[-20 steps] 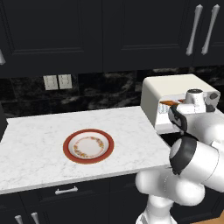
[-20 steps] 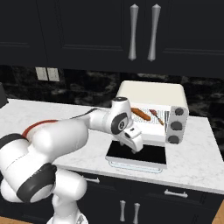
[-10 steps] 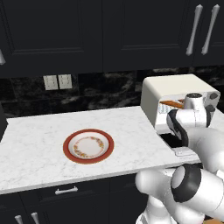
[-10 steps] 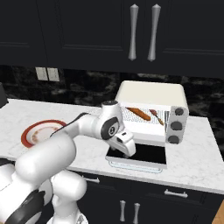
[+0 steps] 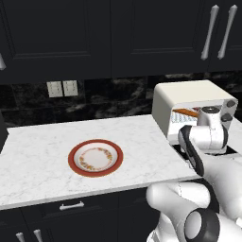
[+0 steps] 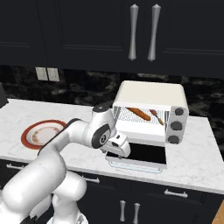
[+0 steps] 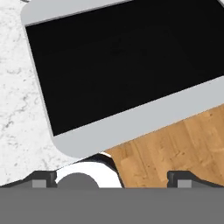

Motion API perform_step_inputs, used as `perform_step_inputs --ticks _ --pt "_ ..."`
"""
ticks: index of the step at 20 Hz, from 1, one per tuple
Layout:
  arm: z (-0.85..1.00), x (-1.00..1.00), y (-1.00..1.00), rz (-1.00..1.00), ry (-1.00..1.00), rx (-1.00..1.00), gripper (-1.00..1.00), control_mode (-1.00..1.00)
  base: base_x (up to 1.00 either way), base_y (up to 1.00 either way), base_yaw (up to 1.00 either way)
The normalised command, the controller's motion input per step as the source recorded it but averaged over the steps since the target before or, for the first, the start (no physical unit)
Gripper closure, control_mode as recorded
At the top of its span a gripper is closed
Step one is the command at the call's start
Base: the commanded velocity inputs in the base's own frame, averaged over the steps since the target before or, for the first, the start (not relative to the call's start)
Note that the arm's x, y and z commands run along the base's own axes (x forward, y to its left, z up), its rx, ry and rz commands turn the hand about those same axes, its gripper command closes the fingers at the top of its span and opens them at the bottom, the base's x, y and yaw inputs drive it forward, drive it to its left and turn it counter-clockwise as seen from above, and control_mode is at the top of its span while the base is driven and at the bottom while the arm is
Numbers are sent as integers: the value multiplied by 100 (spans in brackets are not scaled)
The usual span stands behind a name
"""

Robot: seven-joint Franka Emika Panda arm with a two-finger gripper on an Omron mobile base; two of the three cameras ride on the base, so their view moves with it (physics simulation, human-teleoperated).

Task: Pick up the kebab skewer and baguette bread, and place them inside the toaster oven. Close the toaster oven door and start by setting the timer.

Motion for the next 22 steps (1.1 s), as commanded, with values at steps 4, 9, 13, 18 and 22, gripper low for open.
perform_step_inputs --ticks 4,9,13,18,22 --pt "-7 -8 20 18 -9 6 -100 -100 0 0 0" --pt "-9 -10 1 9 -2 3 -100 -100 0 0 0" --pt "-20 -1 0 0 0 0 -100 -100 0 0 0" --pt "-26 0 0 -5 -3 0 -100 -100 0 0 0" --pt "-26 0 -7 -1 -2 0 -100 -100 0 0 0"
